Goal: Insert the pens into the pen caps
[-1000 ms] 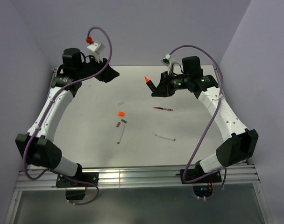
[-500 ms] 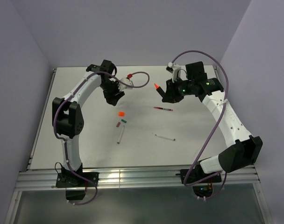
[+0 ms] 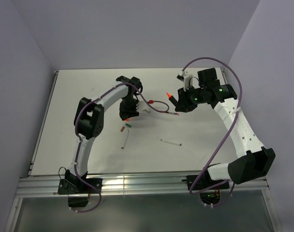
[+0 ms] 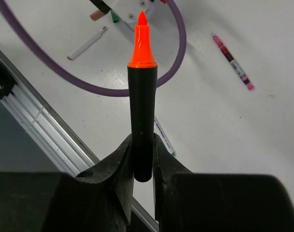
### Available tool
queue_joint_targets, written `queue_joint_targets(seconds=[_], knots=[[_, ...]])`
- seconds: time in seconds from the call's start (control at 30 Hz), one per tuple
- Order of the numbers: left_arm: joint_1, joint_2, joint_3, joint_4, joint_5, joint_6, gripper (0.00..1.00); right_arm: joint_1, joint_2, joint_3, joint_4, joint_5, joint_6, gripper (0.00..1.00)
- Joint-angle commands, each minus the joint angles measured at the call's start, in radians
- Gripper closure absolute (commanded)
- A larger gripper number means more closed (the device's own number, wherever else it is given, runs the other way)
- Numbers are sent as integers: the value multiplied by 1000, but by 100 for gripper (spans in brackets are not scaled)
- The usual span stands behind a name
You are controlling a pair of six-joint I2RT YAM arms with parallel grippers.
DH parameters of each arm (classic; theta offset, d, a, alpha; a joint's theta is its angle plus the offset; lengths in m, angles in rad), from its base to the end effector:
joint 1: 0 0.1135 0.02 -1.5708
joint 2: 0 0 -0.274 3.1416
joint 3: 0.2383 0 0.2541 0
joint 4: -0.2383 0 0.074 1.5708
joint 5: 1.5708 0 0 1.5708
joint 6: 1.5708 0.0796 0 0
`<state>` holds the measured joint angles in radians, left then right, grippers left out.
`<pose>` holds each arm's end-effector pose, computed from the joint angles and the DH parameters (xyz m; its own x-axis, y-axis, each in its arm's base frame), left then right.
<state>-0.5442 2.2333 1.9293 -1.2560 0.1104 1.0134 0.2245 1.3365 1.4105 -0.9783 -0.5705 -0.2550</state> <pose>0.3751 -0.2372 0.1597 -0.0150 0.9950 -0.0992 0.9987 0.0101 -0.0491 0.2686 0.1054 0.3473 -0.6121 -0.3575 -0.7053 -0.6896 0.6779 0.2548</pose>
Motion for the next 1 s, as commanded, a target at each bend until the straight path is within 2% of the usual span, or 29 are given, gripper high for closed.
queue_joint_targets(seconds=[0.0, 0.17, 0.43, 0.9, 0.97], knots=[[-17, 37, 97, -42, -61, 30, 47, -13, -49, -5, -16, -25, -24, 100], [-37, 78, 126, -39, -86, 34, 46, -16, -50, 11, -33, -25, -35, 100], [-54, 95, 89, -29, -101, 13, 46, -19, -19, 15, -51, -68, -49, 100], [-71, 103, 28, 81, -106, -9, 46, -20, 15, 35, -69, -80, -58, 100], [-72, 101, 5, 104, -144, -9, 47, -20, 21, 36, -71, -77, -59, 100]])
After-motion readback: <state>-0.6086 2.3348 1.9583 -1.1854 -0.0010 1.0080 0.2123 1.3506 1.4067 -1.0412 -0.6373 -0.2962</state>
